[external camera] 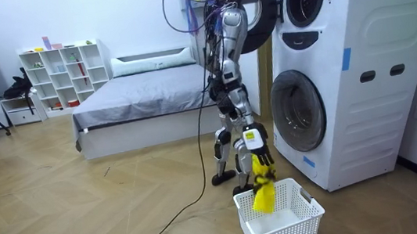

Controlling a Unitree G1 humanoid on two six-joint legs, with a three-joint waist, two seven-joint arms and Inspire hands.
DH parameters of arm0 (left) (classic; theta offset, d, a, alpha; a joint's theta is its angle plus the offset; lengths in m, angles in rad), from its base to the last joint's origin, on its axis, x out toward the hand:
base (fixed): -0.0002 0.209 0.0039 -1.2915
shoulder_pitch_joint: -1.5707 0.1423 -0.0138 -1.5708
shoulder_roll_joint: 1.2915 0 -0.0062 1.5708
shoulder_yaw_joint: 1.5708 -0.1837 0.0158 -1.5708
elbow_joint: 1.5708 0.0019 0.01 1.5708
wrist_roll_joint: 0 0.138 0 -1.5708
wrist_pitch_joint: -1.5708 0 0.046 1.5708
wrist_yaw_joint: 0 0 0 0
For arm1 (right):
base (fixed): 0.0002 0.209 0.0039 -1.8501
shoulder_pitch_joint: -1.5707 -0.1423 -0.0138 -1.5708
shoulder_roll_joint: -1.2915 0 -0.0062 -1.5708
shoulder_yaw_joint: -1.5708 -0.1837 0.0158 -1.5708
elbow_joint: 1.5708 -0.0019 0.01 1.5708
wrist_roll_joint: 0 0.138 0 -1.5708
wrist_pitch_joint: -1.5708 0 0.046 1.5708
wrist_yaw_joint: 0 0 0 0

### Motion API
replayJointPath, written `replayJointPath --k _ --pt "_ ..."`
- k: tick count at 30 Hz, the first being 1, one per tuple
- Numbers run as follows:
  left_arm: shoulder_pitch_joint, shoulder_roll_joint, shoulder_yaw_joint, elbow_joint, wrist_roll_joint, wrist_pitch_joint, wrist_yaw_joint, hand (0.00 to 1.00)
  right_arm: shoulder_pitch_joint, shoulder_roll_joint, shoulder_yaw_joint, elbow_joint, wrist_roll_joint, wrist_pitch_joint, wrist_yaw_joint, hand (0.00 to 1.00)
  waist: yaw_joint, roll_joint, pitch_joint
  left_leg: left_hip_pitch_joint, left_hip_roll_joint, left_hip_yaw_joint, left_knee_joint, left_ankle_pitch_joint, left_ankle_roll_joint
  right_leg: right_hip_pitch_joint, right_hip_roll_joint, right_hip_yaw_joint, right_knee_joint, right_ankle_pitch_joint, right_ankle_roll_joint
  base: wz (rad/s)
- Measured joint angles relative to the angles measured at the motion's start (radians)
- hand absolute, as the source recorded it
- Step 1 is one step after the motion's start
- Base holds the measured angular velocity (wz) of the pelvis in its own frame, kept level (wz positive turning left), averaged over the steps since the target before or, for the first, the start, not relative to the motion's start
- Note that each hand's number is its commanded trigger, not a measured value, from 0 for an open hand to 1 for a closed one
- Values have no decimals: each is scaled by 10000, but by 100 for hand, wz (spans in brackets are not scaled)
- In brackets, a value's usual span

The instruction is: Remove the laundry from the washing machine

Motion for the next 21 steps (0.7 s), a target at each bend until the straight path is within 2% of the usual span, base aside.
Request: replayJointPath --k 9,17,21 --pt "3 33 -94 21 17 -6 2 0 94 0 3 26 25 -1 3 0 22 -40 -20 -7 -13 -189 -24 2 2 13 -96 -264 21 -94 -23 5" --pt "3 50 -87 38 9 -8 -14 0 86 0 15 382 -59 -24 5 0 16 -40 -24 -69 0 -194 62 3 0 2 -115 -291 38 -152 -29 1" --pt "10 68 -79 64 17 0 -58 0 143 0 -6 361 -71 -24 36 0 24 0 -53 -100 3 -256 59 3 1 -3 -132 -306 16 -146 -33 3"
